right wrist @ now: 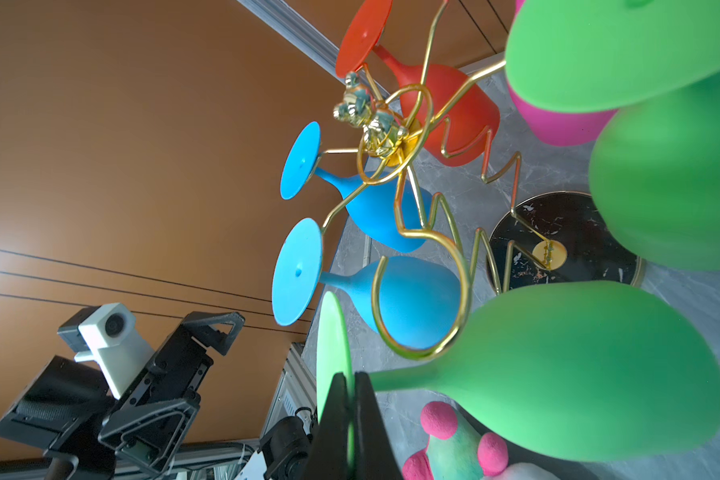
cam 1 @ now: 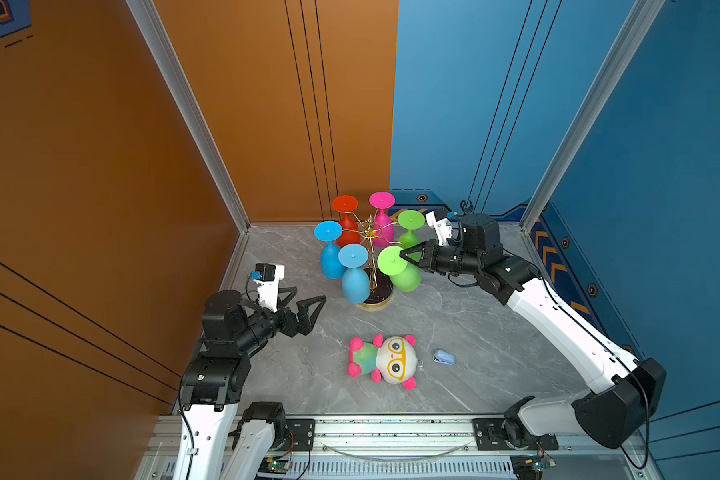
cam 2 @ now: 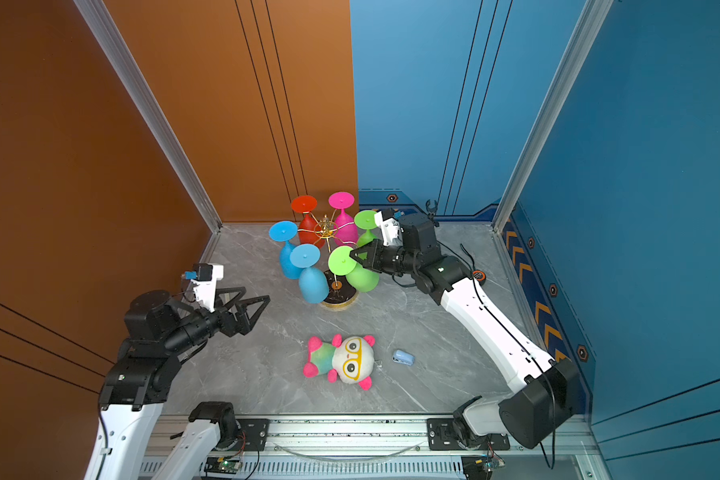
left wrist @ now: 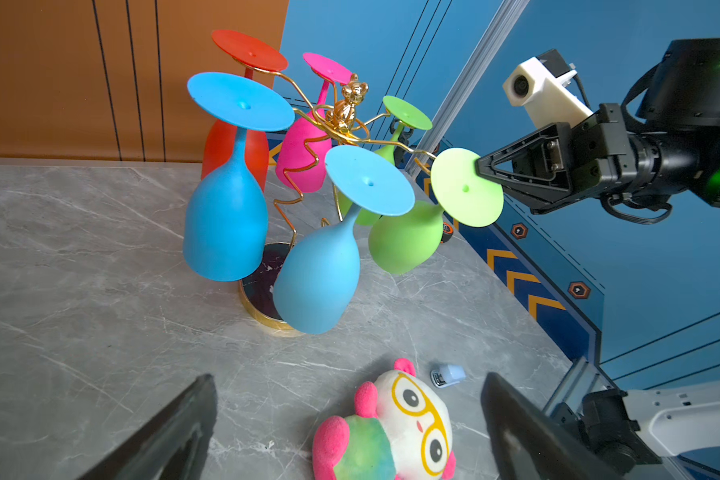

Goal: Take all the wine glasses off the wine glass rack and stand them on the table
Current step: 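Pull the green glass off the rack while the left gripper reaches toward it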

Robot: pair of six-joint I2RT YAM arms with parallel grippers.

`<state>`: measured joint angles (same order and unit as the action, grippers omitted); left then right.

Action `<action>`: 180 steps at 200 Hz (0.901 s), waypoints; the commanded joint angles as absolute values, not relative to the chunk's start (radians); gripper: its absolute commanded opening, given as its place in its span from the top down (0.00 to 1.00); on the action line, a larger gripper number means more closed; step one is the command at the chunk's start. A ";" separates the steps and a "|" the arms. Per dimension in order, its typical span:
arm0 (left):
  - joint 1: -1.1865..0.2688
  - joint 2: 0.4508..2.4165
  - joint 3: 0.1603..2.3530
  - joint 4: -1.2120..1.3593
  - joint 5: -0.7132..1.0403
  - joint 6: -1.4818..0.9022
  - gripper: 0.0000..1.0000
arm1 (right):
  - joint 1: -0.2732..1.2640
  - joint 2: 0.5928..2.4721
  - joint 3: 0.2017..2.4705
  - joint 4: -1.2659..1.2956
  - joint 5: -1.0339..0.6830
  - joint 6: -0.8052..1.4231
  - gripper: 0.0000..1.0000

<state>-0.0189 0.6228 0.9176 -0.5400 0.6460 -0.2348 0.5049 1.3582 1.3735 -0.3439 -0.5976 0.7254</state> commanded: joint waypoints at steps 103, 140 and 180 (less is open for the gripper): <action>-0.262 0.671 0.975 -0.519 0.752 -0.400 0.13 | 0.521 1.164 1.184 -0.373 -0.730 0.528 1.00; -0.415 0.727 0.961 -0.454 0.692 -0.407 0.23 | 0.537 1.141 1.160 -0.349 -0.760 0.512 1.00; -0.511 0.798 0.945 -0.351 0.656 -0.447 0.30 | 0.551 1.133 1.147 -0.344 -0.777 0.500 1.00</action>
<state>-0.4751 0.7643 0.9520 -0.4461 0.6964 -0.4187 0.5396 1.1557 1.1614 -0.3744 -0.7418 0.5335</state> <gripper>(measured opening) 0.721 0.051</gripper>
